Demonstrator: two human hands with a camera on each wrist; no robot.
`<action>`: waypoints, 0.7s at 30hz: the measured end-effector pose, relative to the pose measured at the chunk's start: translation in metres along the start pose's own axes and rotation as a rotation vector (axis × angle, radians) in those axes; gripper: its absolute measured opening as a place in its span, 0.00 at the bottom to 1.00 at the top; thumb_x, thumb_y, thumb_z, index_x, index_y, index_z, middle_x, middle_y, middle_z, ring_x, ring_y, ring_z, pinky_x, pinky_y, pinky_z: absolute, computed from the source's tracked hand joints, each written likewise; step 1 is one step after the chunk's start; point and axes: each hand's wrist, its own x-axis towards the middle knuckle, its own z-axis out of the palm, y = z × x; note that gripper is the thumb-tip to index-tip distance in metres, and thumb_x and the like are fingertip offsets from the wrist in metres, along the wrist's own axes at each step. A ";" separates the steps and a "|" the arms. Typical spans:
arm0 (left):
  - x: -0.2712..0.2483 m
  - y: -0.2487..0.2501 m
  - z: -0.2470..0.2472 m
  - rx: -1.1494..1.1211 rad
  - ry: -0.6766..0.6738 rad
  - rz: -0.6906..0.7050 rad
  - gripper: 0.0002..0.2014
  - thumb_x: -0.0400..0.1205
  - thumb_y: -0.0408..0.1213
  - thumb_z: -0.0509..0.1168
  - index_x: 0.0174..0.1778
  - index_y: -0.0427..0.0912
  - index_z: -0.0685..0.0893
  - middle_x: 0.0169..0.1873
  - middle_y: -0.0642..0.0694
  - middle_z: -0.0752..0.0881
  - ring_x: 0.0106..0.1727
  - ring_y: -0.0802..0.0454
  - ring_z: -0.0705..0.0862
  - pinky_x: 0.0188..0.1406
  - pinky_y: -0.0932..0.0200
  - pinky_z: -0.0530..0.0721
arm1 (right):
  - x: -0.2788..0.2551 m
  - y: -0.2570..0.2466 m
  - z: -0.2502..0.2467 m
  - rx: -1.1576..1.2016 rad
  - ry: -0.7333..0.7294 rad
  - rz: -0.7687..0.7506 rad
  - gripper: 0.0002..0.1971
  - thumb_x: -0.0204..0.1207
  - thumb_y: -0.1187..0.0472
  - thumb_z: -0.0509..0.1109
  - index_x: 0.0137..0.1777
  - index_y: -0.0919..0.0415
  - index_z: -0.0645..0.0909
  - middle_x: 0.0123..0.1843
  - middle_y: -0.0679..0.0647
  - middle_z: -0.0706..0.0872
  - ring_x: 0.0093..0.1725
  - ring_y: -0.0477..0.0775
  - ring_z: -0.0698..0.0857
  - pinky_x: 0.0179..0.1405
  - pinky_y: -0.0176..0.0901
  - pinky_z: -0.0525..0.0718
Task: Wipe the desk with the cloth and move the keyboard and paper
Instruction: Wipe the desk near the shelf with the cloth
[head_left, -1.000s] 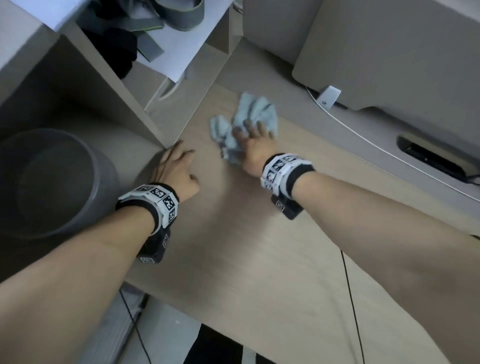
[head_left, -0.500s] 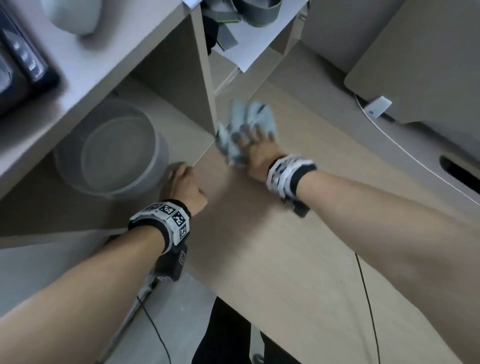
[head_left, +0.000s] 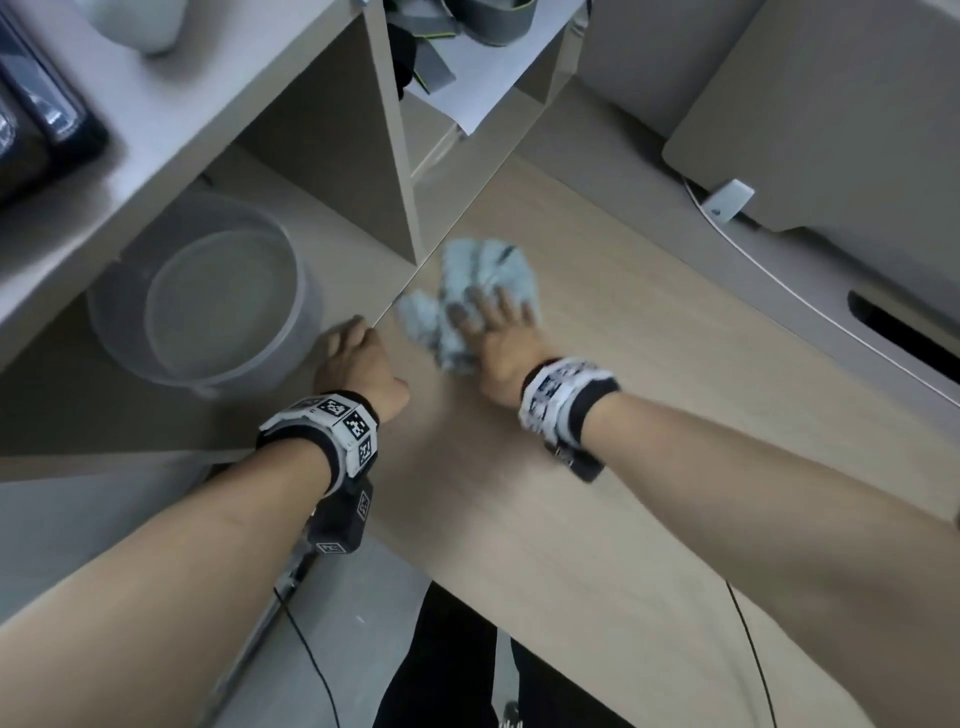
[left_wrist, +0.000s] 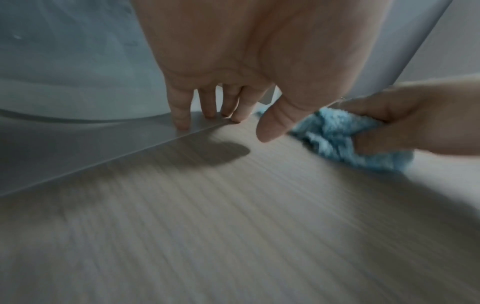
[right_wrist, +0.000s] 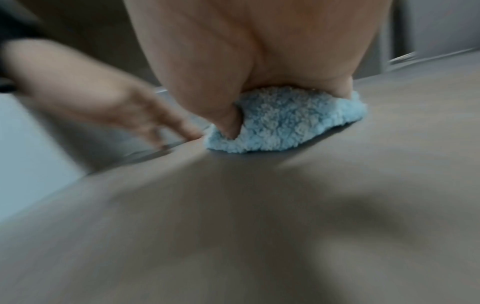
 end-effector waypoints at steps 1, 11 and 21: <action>0.001 0.000 -0.001 0.002 -0.013 -0.001 0.35 0.76 0.37 0.64 0.80 0.37 0.64 0.85 0.49 0.55 0.83 0.42 0.54 0.80 0.51 0.61 | -0.014 -0.012 0.013 -0.011 -0.008 -0.113 0.37 0.84 0.43 0.58 0.87 0.46 0.43 0.89 0.54 0.39 0.86 0.64 0.37 0.83 0.68 0.39; -0.012 0.026 0.006 -0.014 0.071 0.034 0.30 0.77 0.34 0.63 0.78 0.37 0.67 0.83 0.44 0.60 0.80 0.40 0.60 0.78 0.48 0.65 | -0.121 0.164 0.037 0.273 0.191 0.667 0.33 0.84 0.49 0.57 0.87 0.49 0.49 0.89 0.55 0.48 0.87 0.67 0.47 0.84 0.65 0.51; -0.048 0.087 0.028 0.069 0.070 0.166 0.30 0.79 0.35 0.62 0.80 0.41 0.66 0.83 0.46 0.60 0.81 0.43 0.58 0.77 0.51 0.62 | -0.117 0.065 0.054 0.146 0.030 0.210 0.36 0.84 0.54 0.59 0.87 0.48 0.44 0.89 0.54 0.41 0.86 0.68 0.39 0.81 0.74 0.43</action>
